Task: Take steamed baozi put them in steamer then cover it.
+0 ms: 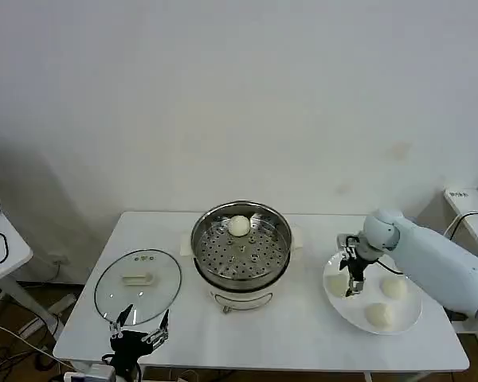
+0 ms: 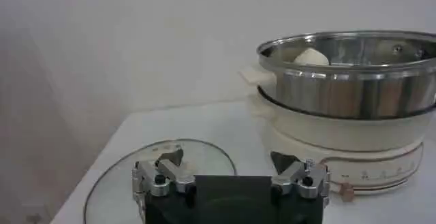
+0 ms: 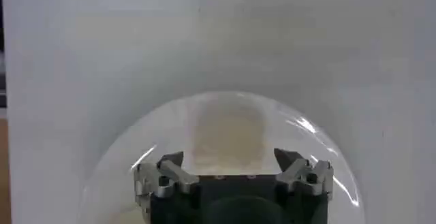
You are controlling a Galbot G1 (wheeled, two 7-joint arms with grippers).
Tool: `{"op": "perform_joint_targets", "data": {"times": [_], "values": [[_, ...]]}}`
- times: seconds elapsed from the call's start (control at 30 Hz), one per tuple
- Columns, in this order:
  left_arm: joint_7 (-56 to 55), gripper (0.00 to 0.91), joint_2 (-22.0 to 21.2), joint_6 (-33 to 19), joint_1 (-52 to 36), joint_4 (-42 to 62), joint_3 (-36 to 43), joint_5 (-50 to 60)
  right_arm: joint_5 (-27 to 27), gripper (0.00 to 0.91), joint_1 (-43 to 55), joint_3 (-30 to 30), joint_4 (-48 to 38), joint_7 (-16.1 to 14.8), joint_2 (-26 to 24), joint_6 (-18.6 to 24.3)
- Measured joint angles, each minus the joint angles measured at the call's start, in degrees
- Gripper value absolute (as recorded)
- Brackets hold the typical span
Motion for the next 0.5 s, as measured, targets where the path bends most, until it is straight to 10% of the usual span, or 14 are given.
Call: {"op": "perform_joint_targets", "data": {"times": [0.3, 0.5], "values": [[0.0, 0.907, 0.0, -0.1, 0.0, 0.1, 0.0, 0.0, -0.5, 0.907, -0.8, 0.6, -0.9, 0.6, 0.5, 0.4], [0.0, 0.907, 0.0, -0.1, 0.1, 0.2, 0.0, 0.0, -0.5, 0.705, -1.1, 0.7, -1.5, 1.5, 1.0, 0.5]]}}
